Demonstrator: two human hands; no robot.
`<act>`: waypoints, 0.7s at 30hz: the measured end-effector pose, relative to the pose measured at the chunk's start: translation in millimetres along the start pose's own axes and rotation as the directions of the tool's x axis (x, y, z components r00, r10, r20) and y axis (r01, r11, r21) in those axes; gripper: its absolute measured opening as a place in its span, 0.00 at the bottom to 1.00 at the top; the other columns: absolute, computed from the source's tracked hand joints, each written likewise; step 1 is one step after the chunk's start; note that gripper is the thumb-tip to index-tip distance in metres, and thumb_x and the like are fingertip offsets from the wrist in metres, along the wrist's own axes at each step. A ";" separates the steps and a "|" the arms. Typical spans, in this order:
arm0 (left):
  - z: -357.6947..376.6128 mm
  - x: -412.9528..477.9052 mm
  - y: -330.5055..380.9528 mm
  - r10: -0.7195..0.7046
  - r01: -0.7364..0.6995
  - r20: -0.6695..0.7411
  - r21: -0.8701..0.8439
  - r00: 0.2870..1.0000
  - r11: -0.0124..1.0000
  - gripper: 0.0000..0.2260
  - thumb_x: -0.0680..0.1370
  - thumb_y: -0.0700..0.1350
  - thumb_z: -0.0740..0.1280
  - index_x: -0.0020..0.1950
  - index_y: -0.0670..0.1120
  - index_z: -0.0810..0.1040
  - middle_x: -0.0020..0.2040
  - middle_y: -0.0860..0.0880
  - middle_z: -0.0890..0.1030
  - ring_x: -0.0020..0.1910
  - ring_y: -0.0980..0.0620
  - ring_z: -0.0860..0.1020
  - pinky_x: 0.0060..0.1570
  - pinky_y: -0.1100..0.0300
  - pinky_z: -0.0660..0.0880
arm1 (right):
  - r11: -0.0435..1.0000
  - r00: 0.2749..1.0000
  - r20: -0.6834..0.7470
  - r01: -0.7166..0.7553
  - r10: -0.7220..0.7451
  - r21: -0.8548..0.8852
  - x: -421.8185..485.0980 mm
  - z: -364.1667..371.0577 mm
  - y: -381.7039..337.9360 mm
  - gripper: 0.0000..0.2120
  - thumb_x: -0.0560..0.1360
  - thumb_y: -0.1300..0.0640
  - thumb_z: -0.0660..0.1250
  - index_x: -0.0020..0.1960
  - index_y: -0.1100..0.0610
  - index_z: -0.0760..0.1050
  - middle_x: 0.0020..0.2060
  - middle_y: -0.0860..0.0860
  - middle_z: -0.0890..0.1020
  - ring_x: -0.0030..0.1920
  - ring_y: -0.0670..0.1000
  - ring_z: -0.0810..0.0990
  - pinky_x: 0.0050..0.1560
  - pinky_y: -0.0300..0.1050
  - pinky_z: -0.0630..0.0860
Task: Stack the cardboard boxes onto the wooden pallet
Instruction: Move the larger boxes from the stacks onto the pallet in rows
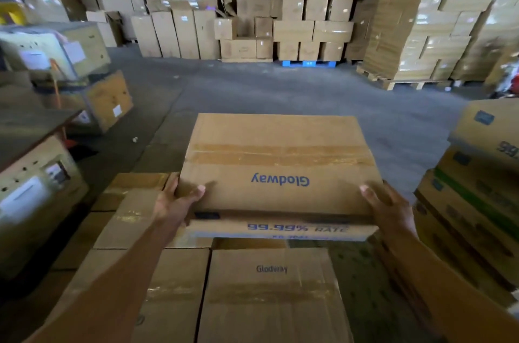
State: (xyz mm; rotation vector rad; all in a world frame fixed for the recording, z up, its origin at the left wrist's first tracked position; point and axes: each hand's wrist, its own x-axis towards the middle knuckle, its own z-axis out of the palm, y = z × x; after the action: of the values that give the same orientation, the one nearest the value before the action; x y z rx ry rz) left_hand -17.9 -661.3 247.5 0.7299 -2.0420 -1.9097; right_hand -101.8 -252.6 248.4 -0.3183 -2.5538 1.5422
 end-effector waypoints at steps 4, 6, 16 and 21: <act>30.2 72.9 -26.7 -0.138 0.141 0.034 -0.110 0.990 0.984 0.18 0.78 0.43 0.70 0.66 0.54 0.75 0.60 0.49 0.80 0.54 0.47 0.79 0.44 0.44 0.80 | 0.998 0.995 0.075 -0.067 0.065 0.023 73.8 36.3 11.2 0.29 0.74 0.37 0.68 0.69 0.50 0.71 0.62 0.56 0.77 0.60 0.61 0.77 0.62 0.64 0.75; 45.7 104.3 -41.5 -0.178 0.179 0.022 -0.099 0.984 0.979 0.17 0.78 0.42 0.69 0.62 0.61 0.75 0.53 0.55 0.81 0.49 0.51 0.80 0.35 0.52 0.80 | 0.995 0.992 0.093 -0.091 0.086 0.046 105.1 56.5 19.1 0.25 0.73 0.37 0.70 0.65 0.48 0.72 0.59 0.55 0.78 0.57 0.60 0.78 0.59 0.63 0.77; 71.6 217.2 -160.2 -0.292 0.293 -0.016 0.072 0.956 0.954 0.26 0.74 0.33 0.71 0.68 0.51 0.70 0.55 0.53 0.78 0.52 0.52 0.77 0.41 0.58 0.76 | 0.963 0.967 0.139 -0.186 0.215 -0.197 185.7 144.4 104.2 0.38 0.71 0.28 0.64 0.76 0.42 0.64 0.72 0.55 0.71 0.70 0.61 0.71 0.68 0.63 0.70; 76.9 247.8 -218.8 -0.346 0.342 0.028 0.084 0.938 0.936 0.25 0.73 0.33 0.72 0.61 0.59 0.72 0.50 0.58 0.83 0.50 0.57 0.81 0.42 0.61 0.77 | 0.950 0.964 0.151 -0.174 0.217 -0.258 192.8 187.8 153.0 0.31 0.73 0.33 0.63 0.72 0.47 0.70 0.65 0.55 0.78 0.61 0.59 0.77 0.58 0.57 0.76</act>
State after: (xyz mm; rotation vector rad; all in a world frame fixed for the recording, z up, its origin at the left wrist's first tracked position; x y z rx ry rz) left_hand -224.8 -726.6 -13.5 1.1422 -2.1390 -2.0466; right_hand -314.9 -295.6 27.9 -0.4981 -2.9401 1.3715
